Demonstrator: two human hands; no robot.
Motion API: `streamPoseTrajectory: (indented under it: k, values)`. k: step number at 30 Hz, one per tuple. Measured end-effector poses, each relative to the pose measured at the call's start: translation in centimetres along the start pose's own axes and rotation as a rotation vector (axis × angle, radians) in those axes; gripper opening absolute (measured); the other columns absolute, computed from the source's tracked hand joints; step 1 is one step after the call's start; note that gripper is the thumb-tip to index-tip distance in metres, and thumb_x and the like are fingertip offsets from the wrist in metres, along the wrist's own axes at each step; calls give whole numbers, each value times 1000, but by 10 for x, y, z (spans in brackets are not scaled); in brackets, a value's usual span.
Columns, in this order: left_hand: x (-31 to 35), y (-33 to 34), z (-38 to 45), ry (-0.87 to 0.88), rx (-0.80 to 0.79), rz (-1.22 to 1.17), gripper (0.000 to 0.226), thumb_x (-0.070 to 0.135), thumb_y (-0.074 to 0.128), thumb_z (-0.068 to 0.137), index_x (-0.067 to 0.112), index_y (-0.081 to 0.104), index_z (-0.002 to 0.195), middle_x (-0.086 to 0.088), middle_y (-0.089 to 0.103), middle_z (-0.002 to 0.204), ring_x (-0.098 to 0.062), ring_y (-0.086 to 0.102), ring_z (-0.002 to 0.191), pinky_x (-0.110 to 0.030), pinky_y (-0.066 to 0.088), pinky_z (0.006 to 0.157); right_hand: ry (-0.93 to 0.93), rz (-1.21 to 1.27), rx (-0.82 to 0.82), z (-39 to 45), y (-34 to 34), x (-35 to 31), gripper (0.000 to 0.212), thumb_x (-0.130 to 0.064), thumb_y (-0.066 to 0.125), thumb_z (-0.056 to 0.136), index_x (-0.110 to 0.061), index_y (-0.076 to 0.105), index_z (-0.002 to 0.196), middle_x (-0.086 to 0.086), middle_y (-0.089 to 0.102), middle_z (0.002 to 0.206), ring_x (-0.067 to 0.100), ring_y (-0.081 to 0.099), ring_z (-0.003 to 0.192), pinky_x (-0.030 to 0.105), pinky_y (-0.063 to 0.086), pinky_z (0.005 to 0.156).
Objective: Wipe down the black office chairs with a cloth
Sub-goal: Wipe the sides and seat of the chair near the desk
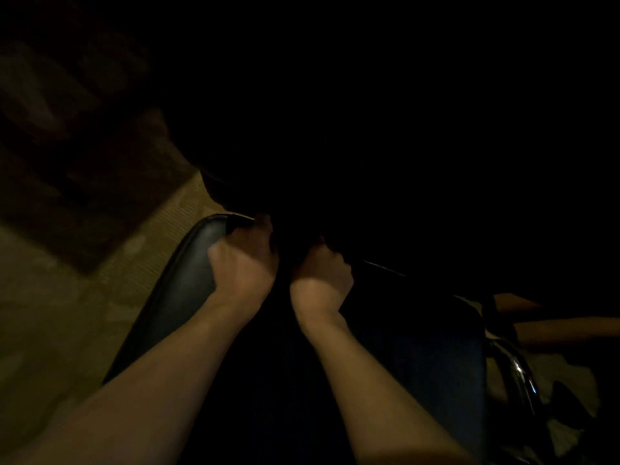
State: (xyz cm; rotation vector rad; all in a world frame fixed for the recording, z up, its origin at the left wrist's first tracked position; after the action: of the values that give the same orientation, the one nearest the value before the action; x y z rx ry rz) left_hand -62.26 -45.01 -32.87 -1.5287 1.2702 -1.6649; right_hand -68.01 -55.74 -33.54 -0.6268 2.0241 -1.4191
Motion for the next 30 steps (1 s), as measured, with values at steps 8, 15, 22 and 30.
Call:
streamPoseTrajectory:
  k: [8,15,22,30]
  values:
    - [-94,-41,21,-43,189,-201,20,32,55,95,12,51,94,-13,61,82,-35,60,76,-40,47,63,-89,205,182,-24,25,-95,29,-37,47,98,-20,58,118,9,69,103,30,67,95,35,50,74]
    - [-100,-73,38,-58,147,-485,13,21,61,92,13,65,102,-6,50,97,-25,51,96,-36,42,80,247,1451,75,-41,23,-92,20,-3,56,94,-10,62,112,12,67,109,27,66,99,41,55,90]
    - [-66,-68,44,-346,-240,-1327,16,11,40,103,14,49,116,-10,62,108,-24,63,95,-29,55,69,448,1952,25,-47,7,-111,20,6,58,90,-6,61,106,14,65,107,25,62,99,36,52,91]
    - [-16,-52,-1,-321,-162,-1627,30,5,41,97,15,58,120,-9,67,116,-26,64,109,-36,53,91,422,2021,89,-55,-31,-54,26,5,50,91,0,60,114,17,62,110,28,60,100,38,52,94]
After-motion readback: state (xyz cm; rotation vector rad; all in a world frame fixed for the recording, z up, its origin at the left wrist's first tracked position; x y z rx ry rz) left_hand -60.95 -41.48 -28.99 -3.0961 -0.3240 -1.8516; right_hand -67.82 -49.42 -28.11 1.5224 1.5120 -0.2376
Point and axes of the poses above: each hand's wrist, its own z-axis towards the middle knuckle, its own y-axis out of the palm, x = y × z, the point moved 5 cm from there along z, towards the middle knuckle
